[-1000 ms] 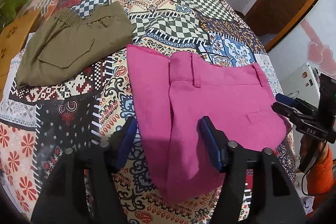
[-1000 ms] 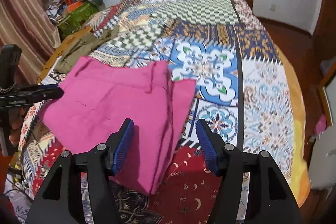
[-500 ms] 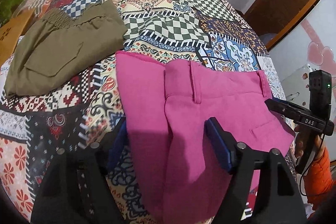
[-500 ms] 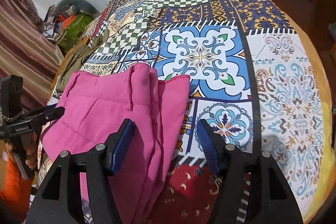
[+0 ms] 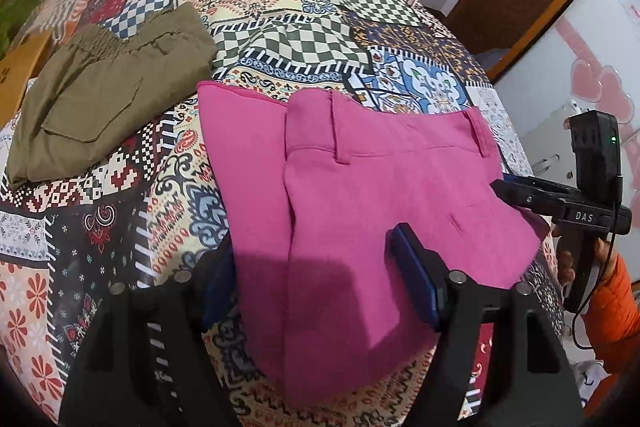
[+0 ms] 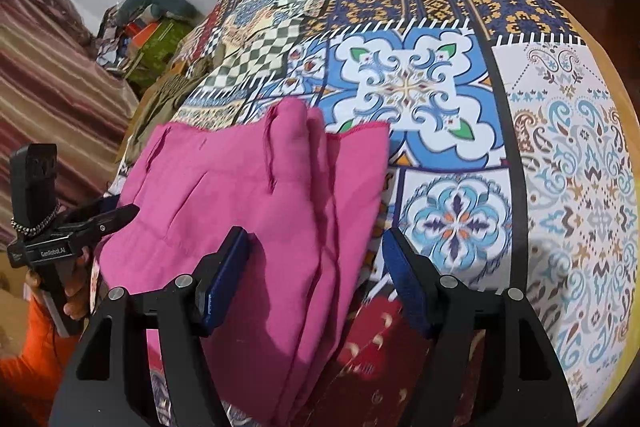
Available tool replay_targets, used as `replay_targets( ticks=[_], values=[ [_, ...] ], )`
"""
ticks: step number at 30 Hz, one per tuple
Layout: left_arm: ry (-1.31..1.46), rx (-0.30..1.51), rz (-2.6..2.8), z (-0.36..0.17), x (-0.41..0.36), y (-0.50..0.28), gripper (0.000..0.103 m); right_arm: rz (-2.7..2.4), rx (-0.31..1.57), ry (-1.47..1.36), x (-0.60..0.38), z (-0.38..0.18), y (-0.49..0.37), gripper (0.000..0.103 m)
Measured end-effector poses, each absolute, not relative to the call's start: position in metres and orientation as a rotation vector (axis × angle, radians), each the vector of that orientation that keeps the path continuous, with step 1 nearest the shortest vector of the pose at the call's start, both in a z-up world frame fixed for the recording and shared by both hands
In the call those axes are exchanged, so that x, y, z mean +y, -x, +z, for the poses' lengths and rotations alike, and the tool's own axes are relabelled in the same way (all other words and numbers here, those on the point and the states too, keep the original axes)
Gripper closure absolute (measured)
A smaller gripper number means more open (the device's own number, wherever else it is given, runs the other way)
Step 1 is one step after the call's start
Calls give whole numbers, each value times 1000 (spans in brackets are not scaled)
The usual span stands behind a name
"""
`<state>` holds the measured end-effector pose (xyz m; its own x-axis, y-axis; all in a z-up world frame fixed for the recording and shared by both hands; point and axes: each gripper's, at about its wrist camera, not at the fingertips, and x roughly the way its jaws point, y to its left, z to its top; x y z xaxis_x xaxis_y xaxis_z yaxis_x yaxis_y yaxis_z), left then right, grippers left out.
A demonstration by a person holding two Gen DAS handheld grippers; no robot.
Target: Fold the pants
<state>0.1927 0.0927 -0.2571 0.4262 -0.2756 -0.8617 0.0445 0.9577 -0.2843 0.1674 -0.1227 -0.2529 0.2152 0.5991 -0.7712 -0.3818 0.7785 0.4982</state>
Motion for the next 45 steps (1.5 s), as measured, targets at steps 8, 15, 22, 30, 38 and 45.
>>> replay_targets(
  ticks=[8,15,22,30,38,45],
  values=[
    [283,1121,-218,-259,92,-207,51,705,1164,-240,-111,-254,-174,39],
    [206,1088,-187,-250,80,-210,79,699,1121,-236,-104,-247,-177,71],
    [150,1034,-177,-232,75,-202,86,700,1069,-236,-107,-232,-175,89],
    [93,953,-175,-198,73,-192,86,705,985,-187,-101,-203,-168,90],
    [104,886,-154,-168,84,-182,86,721,893,-146,-92,-168,-161,90],
    [137,821,-129,-141,107,-170,86,753,806,-93,-74,-138,-160,90]
  ],
)
